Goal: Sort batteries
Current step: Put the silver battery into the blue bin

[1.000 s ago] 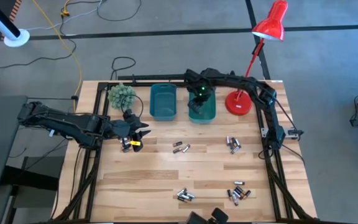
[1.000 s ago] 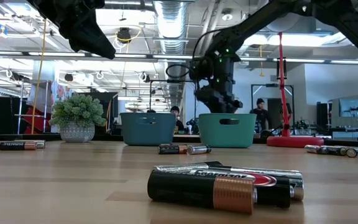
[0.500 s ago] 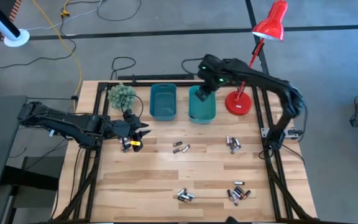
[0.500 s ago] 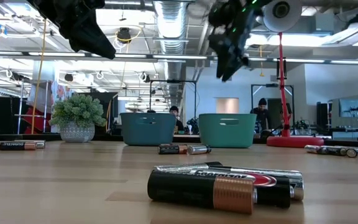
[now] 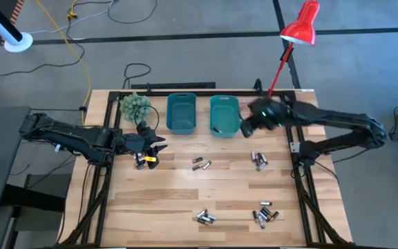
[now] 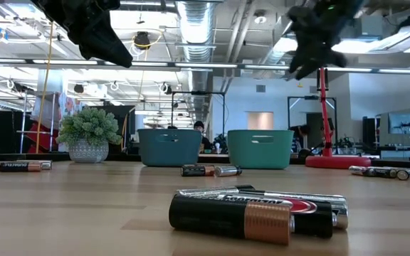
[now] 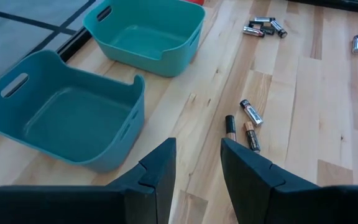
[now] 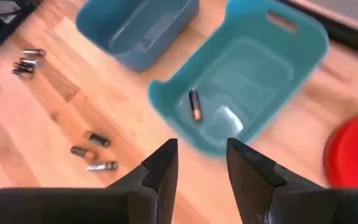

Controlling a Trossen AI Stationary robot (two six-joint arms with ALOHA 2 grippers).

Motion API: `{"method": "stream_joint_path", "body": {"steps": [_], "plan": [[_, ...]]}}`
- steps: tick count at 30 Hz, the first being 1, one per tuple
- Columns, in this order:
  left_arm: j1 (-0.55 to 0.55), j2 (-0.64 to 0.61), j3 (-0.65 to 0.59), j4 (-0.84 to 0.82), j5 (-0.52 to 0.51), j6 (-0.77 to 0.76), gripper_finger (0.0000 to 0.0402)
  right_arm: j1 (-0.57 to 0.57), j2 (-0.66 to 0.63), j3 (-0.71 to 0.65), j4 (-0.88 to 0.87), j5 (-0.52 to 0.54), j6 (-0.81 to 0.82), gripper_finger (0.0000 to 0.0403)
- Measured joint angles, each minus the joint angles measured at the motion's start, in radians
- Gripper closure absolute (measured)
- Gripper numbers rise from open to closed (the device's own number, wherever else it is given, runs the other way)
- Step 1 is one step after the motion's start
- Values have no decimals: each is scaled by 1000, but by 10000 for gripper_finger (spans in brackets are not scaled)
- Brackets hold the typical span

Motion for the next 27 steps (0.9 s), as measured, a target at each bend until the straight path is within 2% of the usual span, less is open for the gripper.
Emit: {"method": "stream_joint_path", "body": {"steps": [7, 13, 17, 22, 27], "plan": [[0, 0, 0, -5, -9, -7, 278, 199, -150, -158, 0, 114, 242, 251], [0, 0, 0, -31, -19, -55, 278, 303, -177, -223, -2, 178, 374, 251], [20, 0, 0, -142, 34, -177, 278, 344, -173, -242, -2, 180, 423, 251], [105, 0, 0, -342, 116, -361, 278, 367, -173, -242, 8, 180, 427, 251], [219, 0, 0, -510, 196, -381, 278, 366, -173, -242, 13, 180, 429, 251]]}}
